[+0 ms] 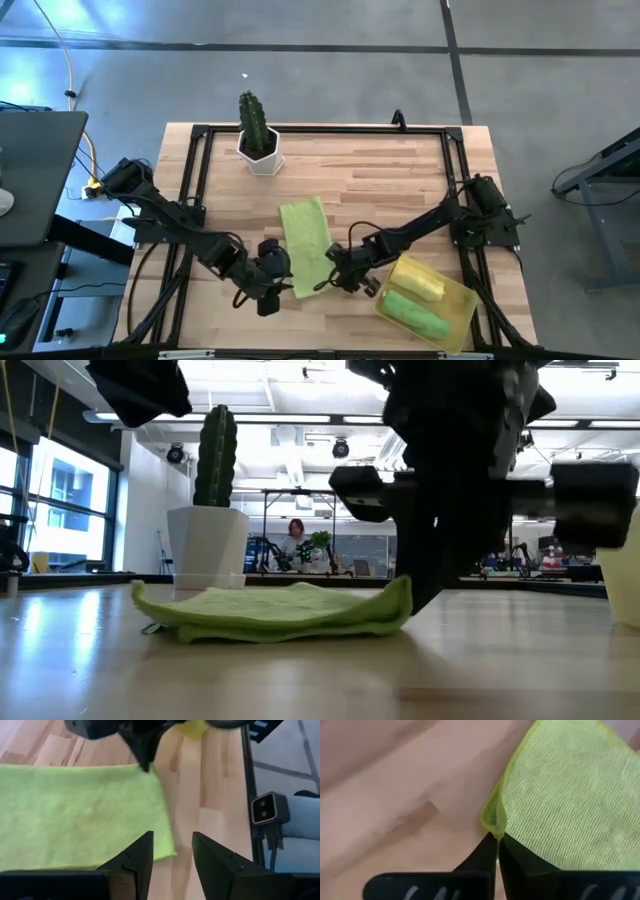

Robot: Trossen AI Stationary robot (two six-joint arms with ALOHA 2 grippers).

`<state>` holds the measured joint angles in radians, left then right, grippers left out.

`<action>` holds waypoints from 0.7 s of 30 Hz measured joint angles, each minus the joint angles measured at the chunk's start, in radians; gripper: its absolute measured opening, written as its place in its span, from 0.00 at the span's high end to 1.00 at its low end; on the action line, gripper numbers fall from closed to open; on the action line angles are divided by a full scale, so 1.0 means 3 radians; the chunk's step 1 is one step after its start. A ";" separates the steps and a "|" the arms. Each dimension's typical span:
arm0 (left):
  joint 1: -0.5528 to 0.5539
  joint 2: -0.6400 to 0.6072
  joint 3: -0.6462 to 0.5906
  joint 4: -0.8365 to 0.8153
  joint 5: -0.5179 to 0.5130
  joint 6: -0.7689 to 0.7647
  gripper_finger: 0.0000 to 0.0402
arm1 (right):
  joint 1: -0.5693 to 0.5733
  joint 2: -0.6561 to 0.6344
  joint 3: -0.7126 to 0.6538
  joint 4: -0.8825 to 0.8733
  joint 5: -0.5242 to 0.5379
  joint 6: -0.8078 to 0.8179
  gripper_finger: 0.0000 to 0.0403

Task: Roll microfiber towels into tight, uniform cylinder then place into a basket
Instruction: Roll the light green towel

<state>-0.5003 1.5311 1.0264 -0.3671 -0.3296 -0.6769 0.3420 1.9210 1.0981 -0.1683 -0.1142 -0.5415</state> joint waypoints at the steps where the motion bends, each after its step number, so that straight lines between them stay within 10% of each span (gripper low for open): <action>1: 0.0000 0.0020 0.0000 -0.0015 -0.0009 0.0000 0.69 | -0.0009 -0.0016 0.0000 -0.0015 -0.0039 0.0105 0.99; 9: -0.0024 0.0267 0.0000 -0.0128 -0.0163 0.0296 0.69 | -0.0268 -0.0076 0.0000 0.0112 -0.0768 0.1155 1.00; 21: -0.0045 0.0772 -0.0003 0.0209 -0.0188 0.0674 0.69 | -0.0615 -0.0076 0.0000 0.0114 -0.0793 0.2874 1.00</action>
<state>-0.5137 1.7627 1.0256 -0.3044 -0.3859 -0.4746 0.1575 1.8980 1.0981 -0.1343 -0.3521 0.3205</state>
